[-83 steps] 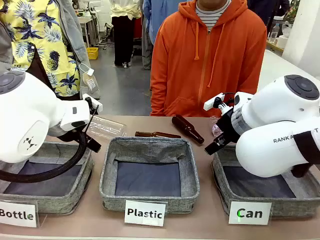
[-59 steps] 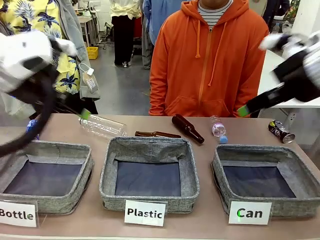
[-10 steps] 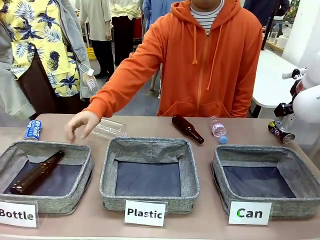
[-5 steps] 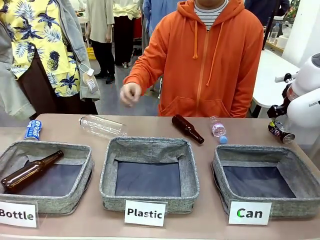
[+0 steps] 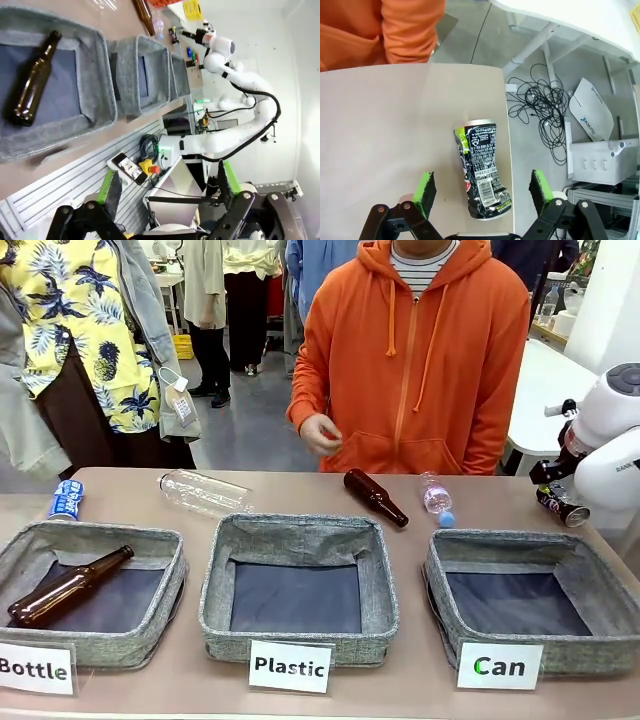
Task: Sort the can waste into the basket.
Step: Pick up the can waste from the table and place it in the right Fabric basket.
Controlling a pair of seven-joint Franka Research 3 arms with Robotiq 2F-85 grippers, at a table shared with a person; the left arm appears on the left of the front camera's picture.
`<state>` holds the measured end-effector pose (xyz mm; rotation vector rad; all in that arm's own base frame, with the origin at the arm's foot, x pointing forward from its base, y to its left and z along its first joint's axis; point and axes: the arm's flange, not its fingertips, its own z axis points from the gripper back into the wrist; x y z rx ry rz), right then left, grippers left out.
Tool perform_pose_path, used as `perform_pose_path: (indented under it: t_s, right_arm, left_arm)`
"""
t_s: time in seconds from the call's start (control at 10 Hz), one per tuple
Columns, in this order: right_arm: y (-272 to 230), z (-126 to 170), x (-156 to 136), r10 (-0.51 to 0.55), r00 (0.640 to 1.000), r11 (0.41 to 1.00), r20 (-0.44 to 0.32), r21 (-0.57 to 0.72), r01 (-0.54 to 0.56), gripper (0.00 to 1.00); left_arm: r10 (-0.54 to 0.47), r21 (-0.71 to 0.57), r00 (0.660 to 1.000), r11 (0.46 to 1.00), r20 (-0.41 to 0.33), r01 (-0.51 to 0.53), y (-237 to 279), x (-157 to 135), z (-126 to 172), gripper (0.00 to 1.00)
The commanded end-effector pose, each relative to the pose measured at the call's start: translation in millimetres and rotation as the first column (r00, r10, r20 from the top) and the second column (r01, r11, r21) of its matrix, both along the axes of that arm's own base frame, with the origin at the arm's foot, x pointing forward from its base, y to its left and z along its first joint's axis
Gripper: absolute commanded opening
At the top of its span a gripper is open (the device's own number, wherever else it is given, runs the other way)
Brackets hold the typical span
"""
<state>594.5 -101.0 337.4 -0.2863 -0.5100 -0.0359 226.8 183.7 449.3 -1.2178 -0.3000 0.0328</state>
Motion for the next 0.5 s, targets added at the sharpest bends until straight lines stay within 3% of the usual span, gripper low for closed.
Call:
perform_pose_path:
  t_s: [0.0,0.4]
  right_arm:
    - [2.1,-17.4,11.0,-0.023,0.999,0.999,0.033,-0.024,0.024,1.00]
    - [-5.5,-50.3,19.1,-0.019,0.999,0.999,-0.040,-0.033,0.017,1.00]
  left_arm:
    - [0.033,-0.016,0.999,0.999,0.006,-0.033,20.1,-4.6,9.8,1.00]
    - [0.033,-0.016,0.999,0.999,0.006,-0.033,20.1,-4.6,9.8,1.00]
